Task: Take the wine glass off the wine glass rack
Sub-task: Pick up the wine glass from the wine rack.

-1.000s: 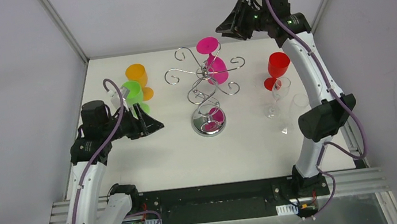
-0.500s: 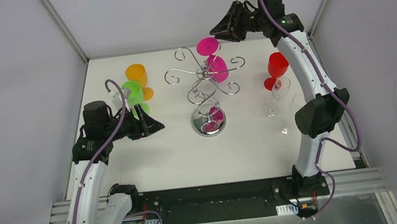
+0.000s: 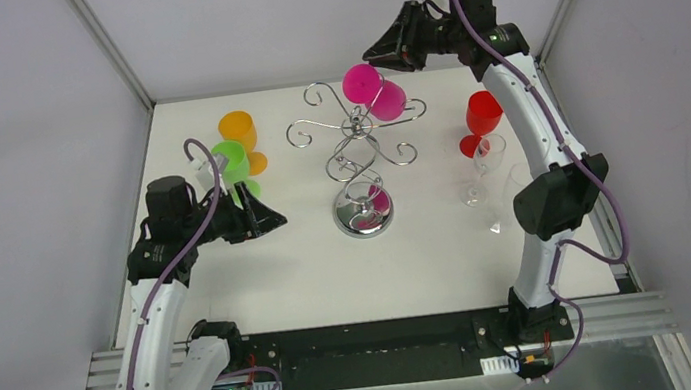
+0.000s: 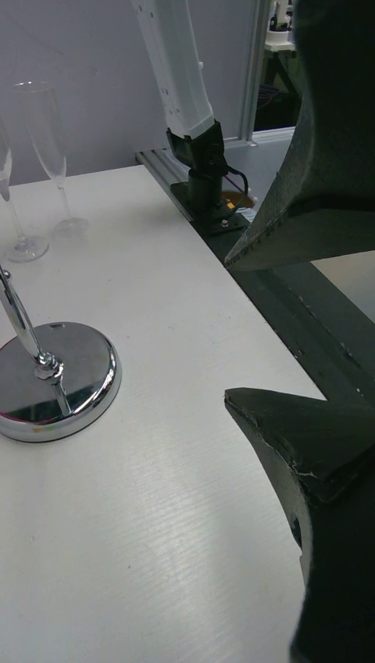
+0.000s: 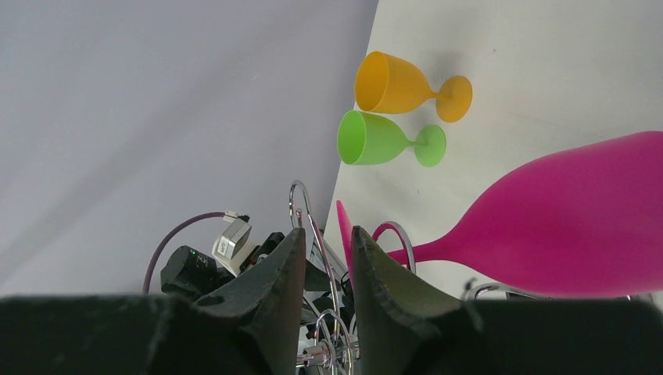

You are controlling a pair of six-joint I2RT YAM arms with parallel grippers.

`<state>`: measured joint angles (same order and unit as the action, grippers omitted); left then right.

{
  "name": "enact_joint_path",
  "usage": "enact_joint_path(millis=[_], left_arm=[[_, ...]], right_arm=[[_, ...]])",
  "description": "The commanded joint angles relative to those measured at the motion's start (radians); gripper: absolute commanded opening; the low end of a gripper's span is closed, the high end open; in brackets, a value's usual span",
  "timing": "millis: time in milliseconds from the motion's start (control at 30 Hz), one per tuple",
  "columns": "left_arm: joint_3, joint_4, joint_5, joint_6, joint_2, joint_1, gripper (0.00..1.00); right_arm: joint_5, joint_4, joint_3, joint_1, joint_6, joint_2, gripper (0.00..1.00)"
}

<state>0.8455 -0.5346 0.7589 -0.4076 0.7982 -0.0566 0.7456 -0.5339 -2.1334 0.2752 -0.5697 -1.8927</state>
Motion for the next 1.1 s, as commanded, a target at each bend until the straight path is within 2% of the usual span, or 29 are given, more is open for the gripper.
enact_joint_path(millis=[0, 600, 833, 967, 1067], left_arm=[[-0.012, 0.027, 0.021, 0.025, -0.002, 0.010, 0.58], [-0.023, 0.027, 0.005, 0.029, -0.005, 0.011, 0.58], [-0.029, 0.027, 0.004, 0.030, -0.011, 0.011, 0.58], [-0.031, 0.027, 0.004, 0.030, -0.015, 0.012, 0.58], [-0.034, 0.026, 0.001, 0.032, -0.021, 0.011, 0.58]], right_arm=[[0.059, 0.033, -0.008, 0.000, -0.008, 0.002, 0.30], [0.051, -0.076, 0.005, 0.027, 0.075, 0.012, 0.29], [0.055, -0.098, 0.003, 0.044, 0.085, 0.010, 0.19], [0.046, -0.101, 0.003, 0.045, 0.075, 0.009, 0.00], [0.044, -0.097, 0.003, 0.045, 0.061, 0.009, 0.00]])
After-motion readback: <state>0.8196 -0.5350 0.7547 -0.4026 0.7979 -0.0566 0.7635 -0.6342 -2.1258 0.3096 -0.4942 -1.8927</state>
